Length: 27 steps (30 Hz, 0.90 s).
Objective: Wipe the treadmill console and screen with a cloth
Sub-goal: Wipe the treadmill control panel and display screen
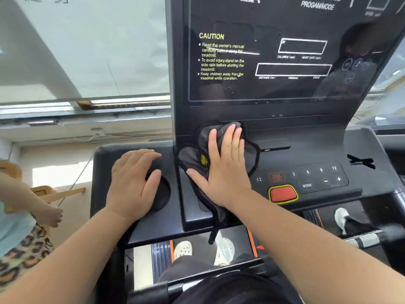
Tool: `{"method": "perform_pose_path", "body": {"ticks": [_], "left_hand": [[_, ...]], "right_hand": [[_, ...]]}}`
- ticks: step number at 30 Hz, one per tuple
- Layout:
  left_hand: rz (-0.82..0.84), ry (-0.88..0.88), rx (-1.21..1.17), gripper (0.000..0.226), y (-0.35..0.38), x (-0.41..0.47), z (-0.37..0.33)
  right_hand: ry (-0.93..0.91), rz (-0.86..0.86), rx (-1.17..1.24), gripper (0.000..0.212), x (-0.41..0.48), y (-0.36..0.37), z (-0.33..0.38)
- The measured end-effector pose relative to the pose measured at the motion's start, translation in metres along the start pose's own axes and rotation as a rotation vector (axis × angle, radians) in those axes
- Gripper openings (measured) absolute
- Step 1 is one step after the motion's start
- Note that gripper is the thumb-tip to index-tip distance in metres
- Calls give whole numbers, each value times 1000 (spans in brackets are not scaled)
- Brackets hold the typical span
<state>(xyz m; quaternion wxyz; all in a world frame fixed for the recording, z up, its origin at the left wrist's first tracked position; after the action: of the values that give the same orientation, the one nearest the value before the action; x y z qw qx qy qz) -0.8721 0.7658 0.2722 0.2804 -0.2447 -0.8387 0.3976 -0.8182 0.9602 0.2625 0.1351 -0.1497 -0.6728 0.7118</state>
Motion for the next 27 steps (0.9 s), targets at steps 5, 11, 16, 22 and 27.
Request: {"method": "perform_pose_path", "body": {"ticks": [5,11,16,22,27], "left_hand": [[-37,-12,-3,45,-3,-1,0],[-143,-96,-69,48,-12,3,-9],[-210,-128,-163,46,-10,17,-15],[-378,-140,-317,41,-29,26,-16],[-505,-132,-310,39,-51,33,-16]], "right_hand": [[-535,132,-67,87,-41,12,26],[-193,126,-54,96,-39,11,-46],[-207,104,-2,96,-28,7,-16],[-536,60,14,86,-31,6,51],[-431,-281,-56,92,20,-30,68]]}}
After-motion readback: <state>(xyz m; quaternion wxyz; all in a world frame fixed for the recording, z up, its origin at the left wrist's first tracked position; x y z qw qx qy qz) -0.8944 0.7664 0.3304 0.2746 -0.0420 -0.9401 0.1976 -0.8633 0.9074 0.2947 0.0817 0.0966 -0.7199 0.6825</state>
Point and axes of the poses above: each hand's wrist, its own x-axis towards the middle knuckle, its own y-axis out of the palm, z = x × y, the point moved 10 cm from there along x, towards the middle knuckle, and after that the axes turned 13 degrees about y, right-handed, at the moved point
